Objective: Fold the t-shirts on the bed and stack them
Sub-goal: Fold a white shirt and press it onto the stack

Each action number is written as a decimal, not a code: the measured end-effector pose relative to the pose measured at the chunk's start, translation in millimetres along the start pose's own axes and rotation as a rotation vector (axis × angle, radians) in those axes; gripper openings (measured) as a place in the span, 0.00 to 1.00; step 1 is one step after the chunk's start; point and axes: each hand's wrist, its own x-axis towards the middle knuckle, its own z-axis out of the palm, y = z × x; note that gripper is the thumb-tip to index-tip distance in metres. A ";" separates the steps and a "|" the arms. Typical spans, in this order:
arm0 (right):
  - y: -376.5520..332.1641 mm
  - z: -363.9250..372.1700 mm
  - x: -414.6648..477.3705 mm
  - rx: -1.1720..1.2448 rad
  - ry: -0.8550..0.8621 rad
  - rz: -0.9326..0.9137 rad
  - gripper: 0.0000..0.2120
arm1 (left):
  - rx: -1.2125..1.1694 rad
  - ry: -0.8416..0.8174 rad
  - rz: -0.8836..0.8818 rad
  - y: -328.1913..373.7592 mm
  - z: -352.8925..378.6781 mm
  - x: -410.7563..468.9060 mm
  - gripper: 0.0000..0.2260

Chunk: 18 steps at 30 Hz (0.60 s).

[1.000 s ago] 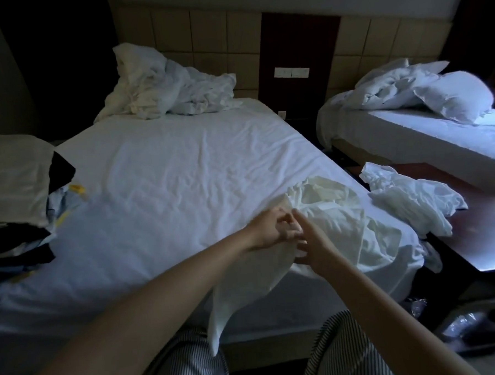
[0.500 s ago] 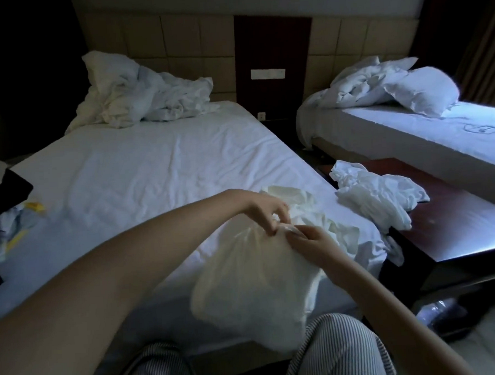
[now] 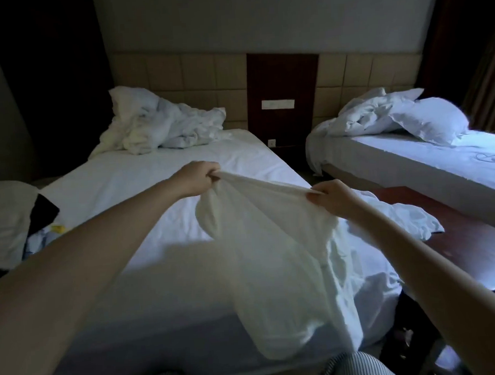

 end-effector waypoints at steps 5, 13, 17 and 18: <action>-34.6 20.2 30.9 0.061 0.131 -0.017 0.15 | -0.323 0.114 -0.134 -22.5 -20.5 -32.2 0.09; -84.9 44.8 43.8 0.409 0.199 -0.084 0.15 | -0.517 -0.223 -0.272 -58.7 -79.3 -88.8 0.28; -105.7 55.3 46.4 0.104 -0.004 -0.156 0.23 | -0.625 -0.304 -0.283 -94.5 -96.3 -106.7 0.40; -109.6 58.1 47.8 0.003 -0.004 -0.177 0.25 | -0.678 -0.305 -0.283 -101.4 -98.0 -110.2 0.39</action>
